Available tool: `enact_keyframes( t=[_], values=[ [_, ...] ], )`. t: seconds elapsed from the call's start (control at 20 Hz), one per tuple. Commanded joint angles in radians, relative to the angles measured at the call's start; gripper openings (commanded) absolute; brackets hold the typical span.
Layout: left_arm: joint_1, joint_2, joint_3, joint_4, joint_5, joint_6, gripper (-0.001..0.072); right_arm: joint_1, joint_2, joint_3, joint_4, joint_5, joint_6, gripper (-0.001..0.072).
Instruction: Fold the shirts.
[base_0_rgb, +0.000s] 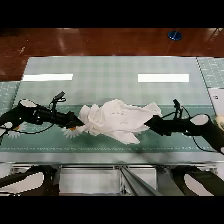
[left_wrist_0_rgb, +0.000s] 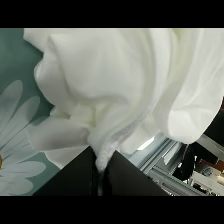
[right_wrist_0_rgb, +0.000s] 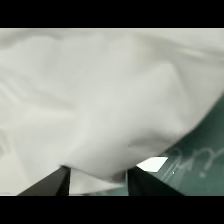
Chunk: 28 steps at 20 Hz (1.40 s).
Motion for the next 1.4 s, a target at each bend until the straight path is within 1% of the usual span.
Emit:
enact_keyframes(
  t=[0.0,0.05,0.1,0.15,0.2,0.25,0.35,0.45,0.55,0.6,0.65,0.75,0.85,0.95,1.0,1.05,1.15,1.25,1.35],
  values=[
    [0.000,-0.002,0.001,0.000,-0.002,0.000,0.0024,0.061,-0.167,0.109,0.051,-0.047,-0.012,0.0397],
    [0.000,-0.002,0.001,-0.001,0.004,0.000,0.0024,0.079,-0.209,0.138,0.051,-0.039,-0.012,0.0390],
    [0.000,-0.001,0.001,-0.001,0.010,0.000,0.0024,0.099,-0.246,0.172,0.049,-0.027,-0.015,0.0275],
    [0.000,-0.001,0.002,-0.002,0.013,0.000,0.0024,0.112,-0.270,0.206,0.050,-0.003,-0.042,0.0119],
    [0.000,-0.001,0.011,-0.001,0.008,-0.001,0.0024,0.119,-0.277,0.247,0.049,0.031,-0.089,0.0023],
    [0.000,0.001,0.031,-0.001,-0.006,-0.008,0.0024,0.118,-0.271,0.293,0.048,0.072,-0.113,0.0022],
    [0.000,0.018,0.122,-0.005,-0.063,-0.030,0.0024,0.103,-0.230,0.434,-0.026,0.163,-0.108,0.0021],
    [0.008,0.066,0.273,-0.054,-0.116,-0.060,0.0024,0.090,-0.158,0.631,-0.158,0.228,-0.041,0.0021],
    [0.035,0.143,0.476,-0.135,-0.118,-0.105,0.0023,0.080,-0.084,0.883,-0.325,0.279,0.028,0.0021],
    [0.053,0.178,0.584,-0.147,-0.112,-0.135,0.0023,0.080,-0.050,1.019,-0.394,0.310,0.046,0.0021],
    [0.073,0.209,0.695,-0.145,-0.109,-0.174,0.0023,0.081,-0.020,1.138,-0.459,0.337,0.053,0.0021],
    [0.135,0.270,0.922,-0.142,-0.110,-0.230,0.0023,0.081,0.045,1.342,-0.538,0.389,0.060,0.0021],
    [0.211,0.329,1.097,-0.142,-0.111,-0.275,0.0023,0.081,0.126,1.468,-0.577,0.427,0.057,0.0021],
    [0.289,0.393,1.211,-0.134,-0.111,-0.290,0.0023,0.081,0.218,1.497,-0.607,0.453,0.056,0.0021],
    [0.325,0.432,1.249,-0.111,-0.110,-0.291,0.0023,0.081,0.269,1.497,-0.632,0.481,0.057,0.0021],
    [0.349,0.473,1.270,-0.057,-0.110,-0.312,0.0023,0.081,0.312,1.497,-0.658,0.521,0.064,0.0021],
    [0.333,0.554,1.271,0.121,-0.121,-0.357,0.0023,0.081,0.392,1.493,-0.727,0.623,0.093,0.0021],
    [0.256,0.615,1.262,0.333,-0.149,-0.406,0.0023,0.081,0.455,1.466,-0.763,0.742,0.125,0.0021],
    [0.136,0.666,1.212,0.494,-0.187,-0.437,0.0023,0.081,0.521,1.361,-0.744,0.830,0.171,0.0021]
  ],
)
